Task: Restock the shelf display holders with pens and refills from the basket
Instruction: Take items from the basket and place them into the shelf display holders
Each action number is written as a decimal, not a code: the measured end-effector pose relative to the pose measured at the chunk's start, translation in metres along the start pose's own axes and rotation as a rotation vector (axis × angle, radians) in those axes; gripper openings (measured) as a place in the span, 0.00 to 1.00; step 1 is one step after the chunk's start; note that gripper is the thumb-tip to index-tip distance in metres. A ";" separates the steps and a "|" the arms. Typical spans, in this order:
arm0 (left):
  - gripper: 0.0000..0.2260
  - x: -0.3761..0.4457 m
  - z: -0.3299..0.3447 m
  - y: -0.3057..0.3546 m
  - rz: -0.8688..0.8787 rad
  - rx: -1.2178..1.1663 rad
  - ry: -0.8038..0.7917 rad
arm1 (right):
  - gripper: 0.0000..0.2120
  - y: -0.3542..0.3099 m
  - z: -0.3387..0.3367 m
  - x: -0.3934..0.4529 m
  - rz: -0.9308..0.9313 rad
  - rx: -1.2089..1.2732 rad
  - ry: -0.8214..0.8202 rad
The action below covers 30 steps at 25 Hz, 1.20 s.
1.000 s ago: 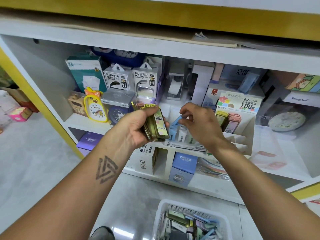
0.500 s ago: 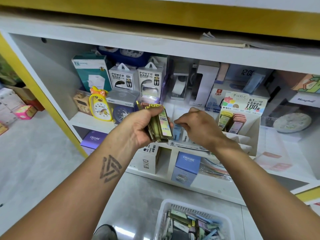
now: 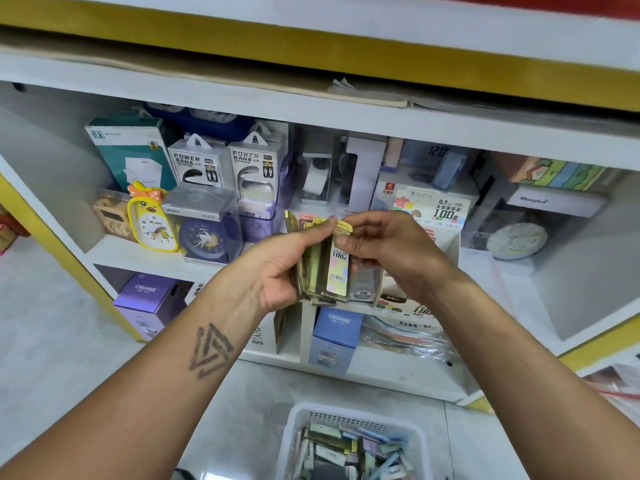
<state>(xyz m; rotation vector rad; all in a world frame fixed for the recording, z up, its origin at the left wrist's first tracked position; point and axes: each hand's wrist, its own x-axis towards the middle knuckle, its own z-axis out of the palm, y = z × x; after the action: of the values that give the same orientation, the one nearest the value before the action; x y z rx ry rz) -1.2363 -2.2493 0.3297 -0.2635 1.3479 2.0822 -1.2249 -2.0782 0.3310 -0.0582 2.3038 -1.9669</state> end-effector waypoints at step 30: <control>0.09 0.019 0.035 -0.022 0.007 0.058 -0.022 | 0.07 0.004 -0.053 -0.016 0.018 -0.045 0.181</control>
<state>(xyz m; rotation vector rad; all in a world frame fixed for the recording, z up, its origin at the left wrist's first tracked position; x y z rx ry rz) -1.2320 -2.2055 0.3203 -0.2111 1.3951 2.0421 -1.2147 -2.0240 0.3359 0.1418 2.4482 -1.9875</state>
